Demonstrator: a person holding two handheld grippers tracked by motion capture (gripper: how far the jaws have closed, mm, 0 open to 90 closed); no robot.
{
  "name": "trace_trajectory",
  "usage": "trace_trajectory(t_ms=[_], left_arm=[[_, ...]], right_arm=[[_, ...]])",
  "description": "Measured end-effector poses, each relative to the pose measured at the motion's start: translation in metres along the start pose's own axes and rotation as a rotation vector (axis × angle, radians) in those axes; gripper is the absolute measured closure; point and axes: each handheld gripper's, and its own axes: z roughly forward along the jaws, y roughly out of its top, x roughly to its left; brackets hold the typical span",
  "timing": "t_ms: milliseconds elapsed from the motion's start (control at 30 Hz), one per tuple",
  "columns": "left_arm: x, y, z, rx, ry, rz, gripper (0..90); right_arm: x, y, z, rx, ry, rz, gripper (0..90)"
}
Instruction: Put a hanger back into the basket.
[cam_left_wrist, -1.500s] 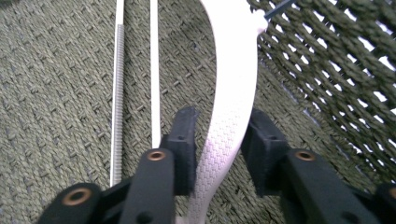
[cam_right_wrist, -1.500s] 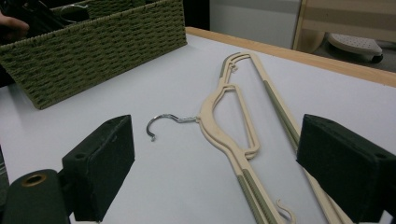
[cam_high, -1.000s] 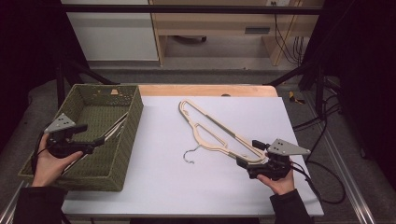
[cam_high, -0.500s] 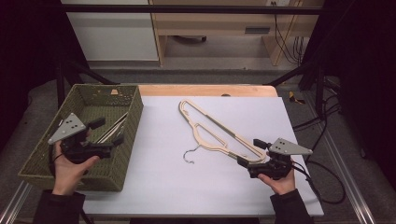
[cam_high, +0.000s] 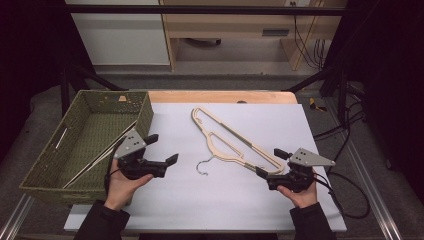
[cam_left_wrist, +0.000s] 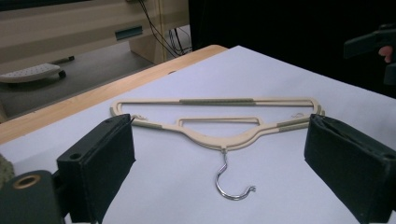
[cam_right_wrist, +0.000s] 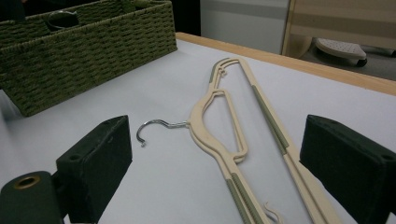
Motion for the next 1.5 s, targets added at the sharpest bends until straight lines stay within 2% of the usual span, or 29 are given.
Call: trace_trajectory(t_ms=[33, 67, 100, 200, 367, 567, 1000, 1133, 1333, 1500], left_arm=[[0.000, 0.000, 0.000, 0.000, 0.000, 0.000, 8.5], [-0.004, -0.001, 0.009, 0.011, -0.015, -0.006, 8.4], [-0.004, -0.001, 0.009, 0.011, -0.015, -0.006, 8.4], [-0.007, -0.003, 0.025, 0.029, -0.029, -0.017, 8.5], [-0.008, -0.005, 0.037, 0.041, -0.047, -0.028, 8.8], [-0.011, -0.007, 0.052, 0.051, -0.054, -0.037, 9.5], [-0.010, -0.012, 0.091, 0.113, -0.061, -0.056, 14.5], [-0.015, -0.016, 0.106, 0.152, -0.055, -0.031, 16.4], [-0.018, -0.021, 0.125, 0.202, -0.059, -0.033, 21.3], [-0.020, -0.027, 0.140, 0.256, -0.045, -0.009, 24.9]], right_arm=[[0.000, 0.000, 0.000, 0.000, 0.000, 0.000, 9.6], [0.000, 0.000, 0.000, -0.001, -0.002, 0.000, 9.6], [0.000, 0.000, 0.000, -0.001, -0.002, 0.000, 9.6], [-0.001, -0.001, 0.000, -0.001, -0.001, -0.001, 9.5], [-0.001, -0.001, -0.001, -0.002, -0.005, -0.001, 9.4], [-0.003, -0.001, -0.001, -0.001, -0.007, 0.005, 9.4], [-0.006, -0.002, -0.003, -0.003, -0.010, 0.013, 9.4], [-0.007, -0.002, -0.004, -0.005, -0.010, 0.013, 9.4], [-0.008, -0.003, -0.005, -0.004, -0.007, 0.011, 9.5], [-0.008, -0.002, -0.005, -0.006, -0.005, 0.015, 9.6]])
